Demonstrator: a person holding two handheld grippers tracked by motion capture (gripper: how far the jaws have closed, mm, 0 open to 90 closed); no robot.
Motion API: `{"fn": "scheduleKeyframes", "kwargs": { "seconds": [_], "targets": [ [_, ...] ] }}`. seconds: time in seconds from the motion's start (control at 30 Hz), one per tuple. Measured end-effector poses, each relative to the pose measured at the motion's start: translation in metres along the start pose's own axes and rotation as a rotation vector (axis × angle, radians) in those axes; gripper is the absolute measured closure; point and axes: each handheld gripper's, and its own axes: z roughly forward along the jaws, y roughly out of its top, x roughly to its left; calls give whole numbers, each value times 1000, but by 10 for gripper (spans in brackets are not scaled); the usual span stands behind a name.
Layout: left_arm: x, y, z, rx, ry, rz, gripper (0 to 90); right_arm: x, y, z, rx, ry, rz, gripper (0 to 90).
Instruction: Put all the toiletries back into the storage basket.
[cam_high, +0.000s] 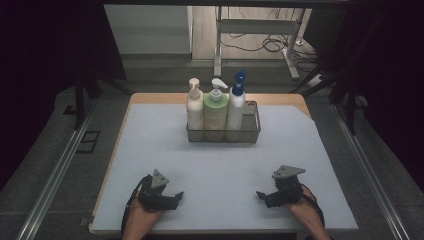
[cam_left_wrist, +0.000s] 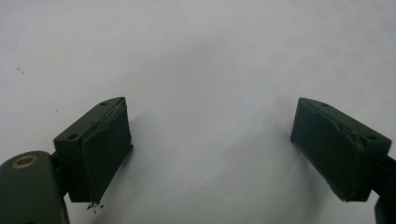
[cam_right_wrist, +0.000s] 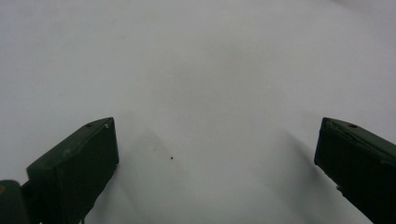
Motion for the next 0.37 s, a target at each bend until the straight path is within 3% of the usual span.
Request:
{"fn": "scheduleKeyframes", "kwargs": {
  "seconds": [0.37],
  "targets": [
    [0, 0, 0, 1, 0, 1, 120, -1, -2, 1, -2, 3, 20, 0]
  ]
}}
